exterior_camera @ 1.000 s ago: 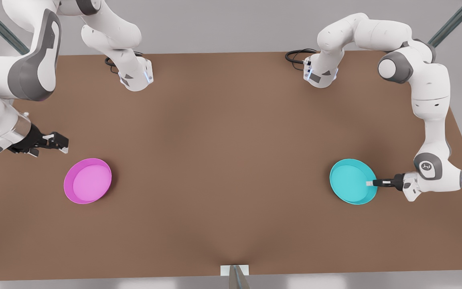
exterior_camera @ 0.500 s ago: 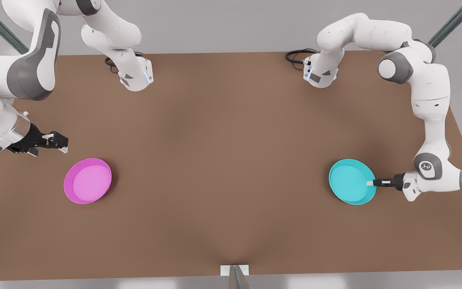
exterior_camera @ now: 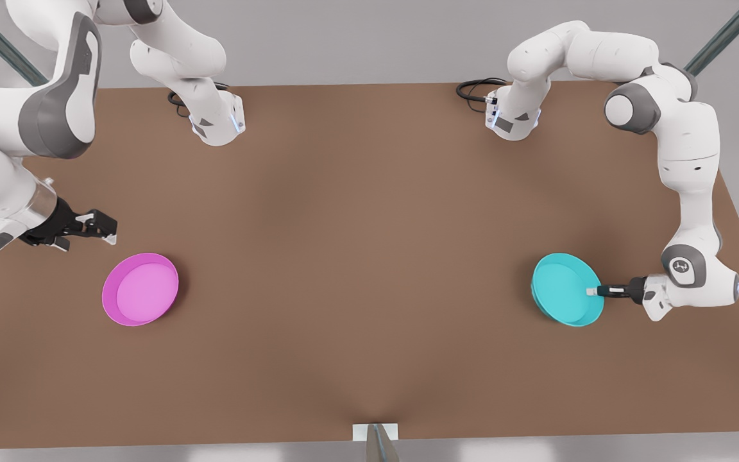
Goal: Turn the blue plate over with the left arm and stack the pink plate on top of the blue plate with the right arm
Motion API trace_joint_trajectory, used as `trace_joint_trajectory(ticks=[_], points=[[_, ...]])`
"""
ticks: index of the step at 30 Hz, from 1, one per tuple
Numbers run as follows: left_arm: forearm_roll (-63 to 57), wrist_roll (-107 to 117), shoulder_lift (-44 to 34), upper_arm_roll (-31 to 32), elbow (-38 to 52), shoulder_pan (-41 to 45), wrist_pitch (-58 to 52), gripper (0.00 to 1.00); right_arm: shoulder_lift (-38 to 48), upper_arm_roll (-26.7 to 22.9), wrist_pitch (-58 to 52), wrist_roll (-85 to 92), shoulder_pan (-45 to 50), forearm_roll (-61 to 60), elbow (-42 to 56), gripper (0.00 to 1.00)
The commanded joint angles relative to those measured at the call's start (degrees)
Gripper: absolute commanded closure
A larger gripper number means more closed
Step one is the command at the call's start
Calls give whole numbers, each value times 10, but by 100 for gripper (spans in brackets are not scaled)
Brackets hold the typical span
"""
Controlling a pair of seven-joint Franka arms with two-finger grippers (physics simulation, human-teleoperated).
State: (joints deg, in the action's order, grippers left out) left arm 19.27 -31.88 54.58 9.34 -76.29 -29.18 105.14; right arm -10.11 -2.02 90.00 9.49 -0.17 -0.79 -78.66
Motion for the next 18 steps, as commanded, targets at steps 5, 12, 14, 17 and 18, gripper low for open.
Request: trace_joint_trajectory(ticks=[5,12,14,17,18], points=[[17,-1,-3,0,4,0,-15,76,0,0,1,0,-1,-1,0,0],[17,4,-7,0,7,0,-31,79,0,0,1,0,-1,-4,0,0],[16,2,-8,-1,7,0,-31,79,0,0,1,0,-1,-4,1,0],[17,-1,-8,0,7,0,-30,79,0,1,0,0,-1,-4,1,0],[19,-2,-8,0,8,0,-29,79,1,1,-1,0,-1,-4,1,0]])
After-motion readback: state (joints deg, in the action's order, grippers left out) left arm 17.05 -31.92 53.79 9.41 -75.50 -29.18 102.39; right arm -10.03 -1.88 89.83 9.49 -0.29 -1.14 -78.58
